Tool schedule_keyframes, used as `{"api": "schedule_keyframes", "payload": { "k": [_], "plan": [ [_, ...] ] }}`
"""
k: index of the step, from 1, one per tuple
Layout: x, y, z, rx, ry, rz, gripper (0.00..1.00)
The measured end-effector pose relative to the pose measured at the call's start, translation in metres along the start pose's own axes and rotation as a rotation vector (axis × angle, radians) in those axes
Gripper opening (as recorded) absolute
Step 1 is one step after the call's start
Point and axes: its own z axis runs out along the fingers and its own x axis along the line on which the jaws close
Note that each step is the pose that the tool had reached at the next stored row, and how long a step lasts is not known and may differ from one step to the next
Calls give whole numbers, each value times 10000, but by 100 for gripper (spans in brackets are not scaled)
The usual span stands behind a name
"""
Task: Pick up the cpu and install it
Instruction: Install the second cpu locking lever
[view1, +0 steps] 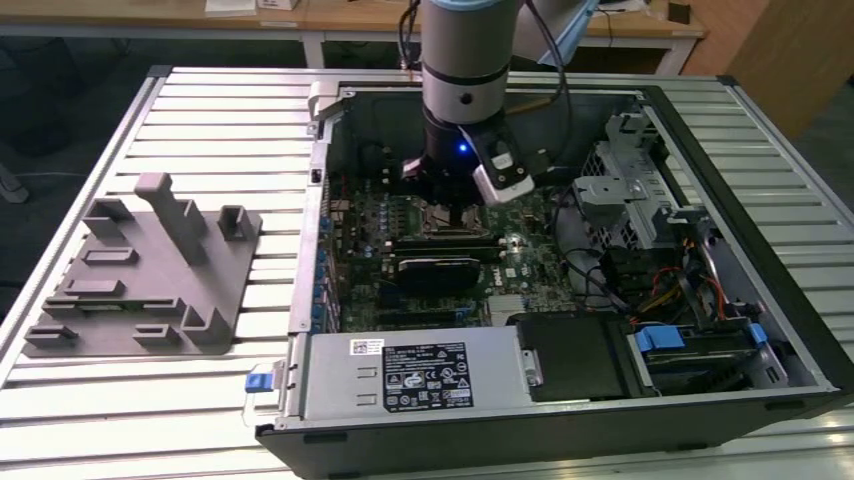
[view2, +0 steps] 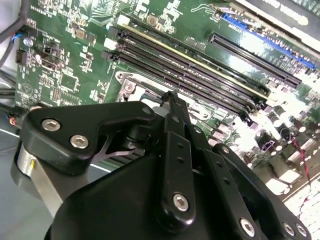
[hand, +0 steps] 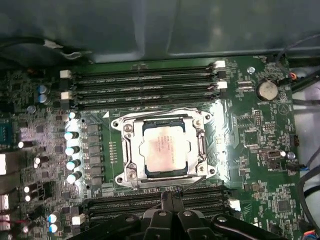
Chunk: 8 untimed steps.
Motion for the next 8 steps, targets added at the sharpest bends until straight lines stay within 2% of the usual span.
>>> {"api": "schedule_keyframes", "payload": {
  "k": [4,8],
  "plan": [
    [13,-8,8,-20,19,-366,11],
    [79,-22,19,-27,25,-487,11]
  ]
}}
